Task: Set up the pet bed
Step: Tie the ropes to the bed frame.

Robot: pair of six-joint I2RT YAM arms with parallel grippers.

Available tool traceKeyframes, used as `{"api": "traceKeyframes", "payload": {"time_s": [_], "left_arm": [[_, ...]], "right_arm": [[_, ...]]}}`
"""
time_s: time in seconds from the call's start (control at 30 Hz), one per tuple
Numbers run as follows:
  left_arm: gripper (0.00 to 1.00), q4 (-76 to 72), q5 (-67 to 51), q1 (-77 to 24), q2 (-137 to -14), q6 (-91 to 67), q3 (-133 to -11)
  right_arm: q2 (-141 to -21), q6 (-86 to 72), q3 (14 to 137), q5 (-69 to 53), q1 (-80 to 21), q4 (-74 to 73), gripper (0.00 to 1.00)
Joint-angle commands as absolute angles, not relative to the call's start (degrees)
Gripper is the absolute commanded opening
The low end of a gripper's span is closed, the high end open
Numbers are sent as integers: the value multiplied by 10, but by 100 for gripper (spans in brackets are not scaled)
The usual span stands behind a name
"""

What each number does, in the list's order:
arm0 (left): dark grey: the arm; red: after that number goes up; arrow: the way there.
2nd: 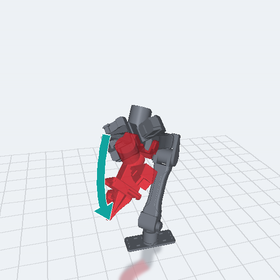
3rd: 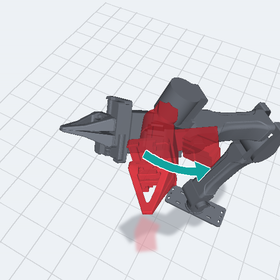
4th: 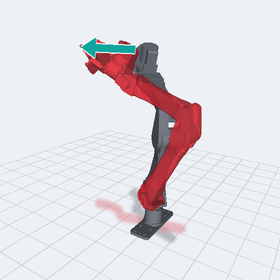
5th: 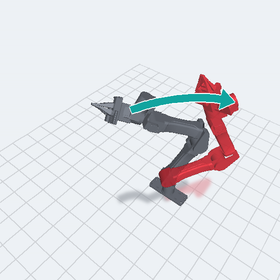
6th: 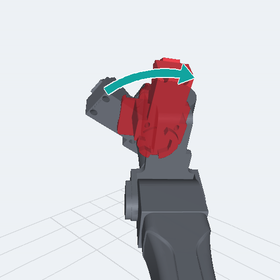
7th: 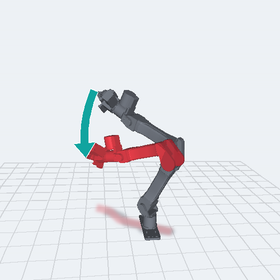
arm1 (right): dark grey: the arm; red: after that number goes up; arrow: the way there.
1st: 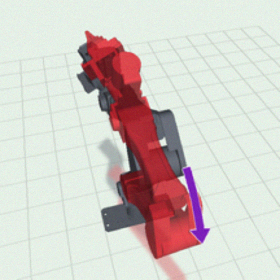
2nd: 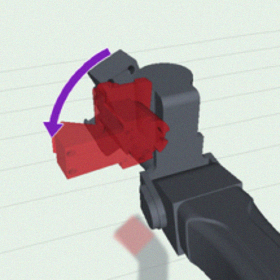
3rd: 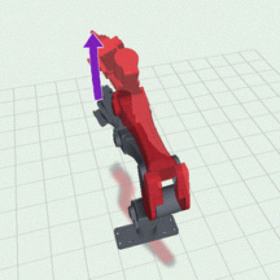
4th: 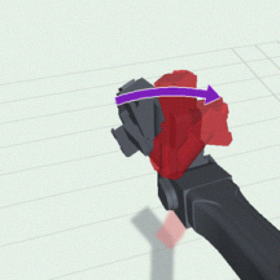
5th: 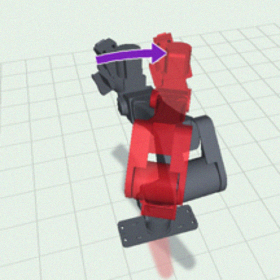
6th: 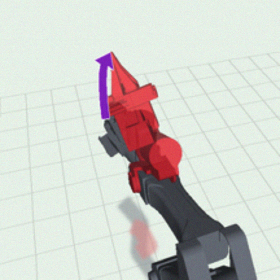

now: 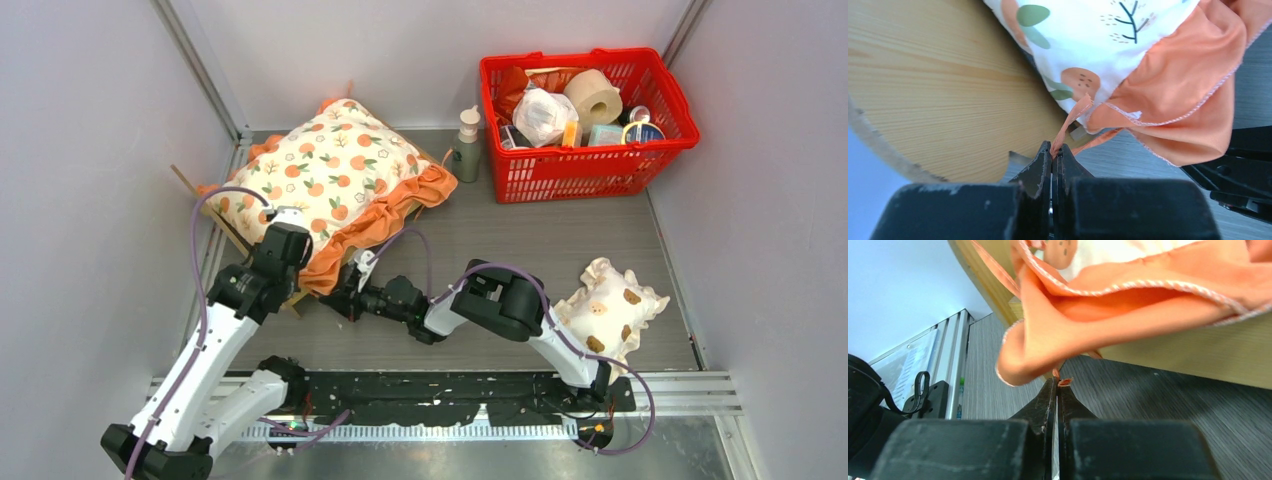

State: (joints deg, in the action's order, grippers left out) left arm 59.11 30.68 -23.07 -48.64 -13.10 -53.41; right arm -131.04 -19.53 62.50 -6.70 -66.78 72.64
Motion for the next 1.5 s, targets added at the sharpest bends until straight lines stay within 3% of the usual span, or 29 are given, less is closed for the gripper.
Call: {"api": "traceKeyframes", "payload": {"time_s": [0.0,0.27,0.9,1.2,1.47], "left_arm": [[0,563,368,-228,-468,-130,-548],[0,473,201,-228,-421,-102,-511],[0,454,143,-228,-448,-95,-488],[0,560,120,-228,-486,-48,-559],[0,488,60,-228,-461,-27,-513]], "right_arm": [[-1319,-227,617,-33,-663,757,5],[-1284,-191,599,-53,-664,774,5],[-1267,-185,603,-70,-669,787,5],[-1255,-201,602,-75,-657,795,5],[-1239,-194,588,-78,-655,802,5]]}}
